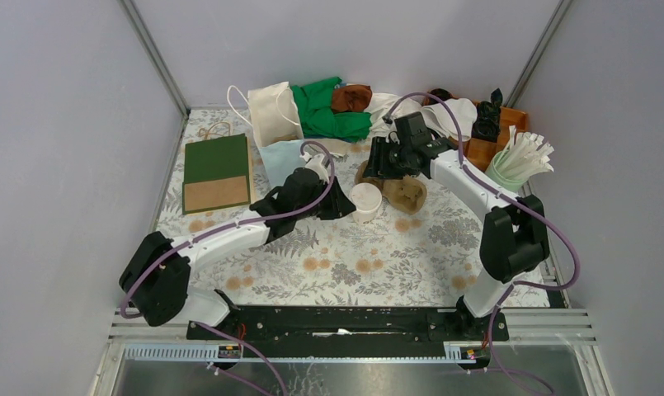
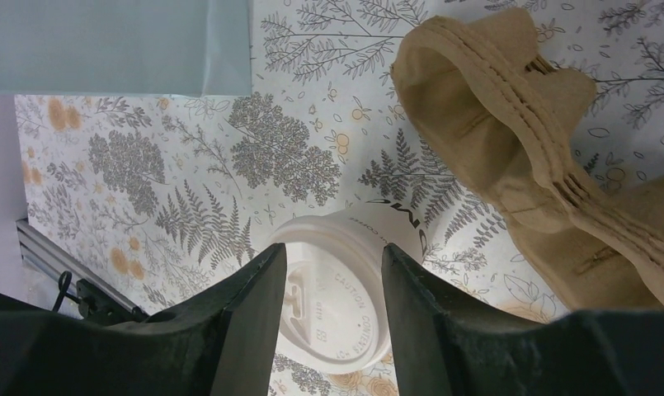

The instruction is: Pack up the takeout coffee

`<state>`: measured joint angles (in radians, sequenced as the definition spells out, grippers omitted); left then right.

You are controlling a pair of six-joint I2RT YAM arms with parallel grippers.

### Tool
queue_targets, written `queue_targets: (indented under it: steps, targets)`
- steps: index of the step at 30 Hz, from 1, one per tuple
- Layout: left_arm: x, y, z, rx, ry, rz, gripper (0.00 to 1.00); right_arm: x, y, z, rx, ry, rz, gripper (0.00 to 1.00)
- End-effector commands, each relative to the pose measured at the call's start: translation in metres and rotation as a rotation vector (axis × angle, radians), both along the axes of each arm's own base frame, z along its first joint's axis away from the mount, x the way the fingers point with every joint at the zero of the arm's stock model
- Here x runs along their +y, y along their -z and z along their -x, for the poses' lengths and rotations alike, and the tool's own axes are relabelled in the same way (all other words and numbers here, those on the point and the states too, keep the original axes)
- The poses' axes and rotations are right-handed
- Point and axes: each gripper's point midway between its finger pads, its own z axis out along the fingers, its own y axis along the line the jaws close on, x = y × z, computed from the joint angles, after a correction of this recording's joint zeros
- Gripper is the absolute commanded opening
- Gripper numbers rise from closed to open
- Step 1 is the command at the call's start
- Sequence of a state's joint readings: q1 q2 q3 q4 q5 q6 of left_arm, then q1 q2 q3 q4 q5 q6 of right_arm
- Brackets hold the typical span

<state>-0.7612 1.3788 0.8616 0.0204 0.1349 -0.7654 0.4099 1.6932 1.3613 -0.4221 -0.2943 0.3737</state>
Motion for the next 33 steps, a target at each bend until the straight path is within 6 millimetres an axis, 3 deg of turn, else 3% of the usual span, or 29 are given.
queue_targets:
  steps: [1, 9, 15, 33]
  targets:
    - [-0.016, -0.013, -0.015, -0.041, -0.005, 0.067, 0.25, 0.013, -0.016, -0.015, -0.054, -0.050, -0.062, 0.54]
    - [-0.019, -0.005, -0.030, -0.027, -0.016, 0.060, 0.30, 0.013, -0.007, -0.002, -0.013, -0.071, -0.074, 0.53]
    - [-0.016, -0.005, -0.040, -0.037, -0.022, 0.051, 0.28, 0.009, -0.004, 0.013, 0.013, -0.070, -0.081, 0.53]
    - [-0.009, -0.005, -0.066, -0.066, -0.037, -0.001, 0.24, -0.022, 0.007, 0.044, 0.080, 0.056, 0.003, 0.55]
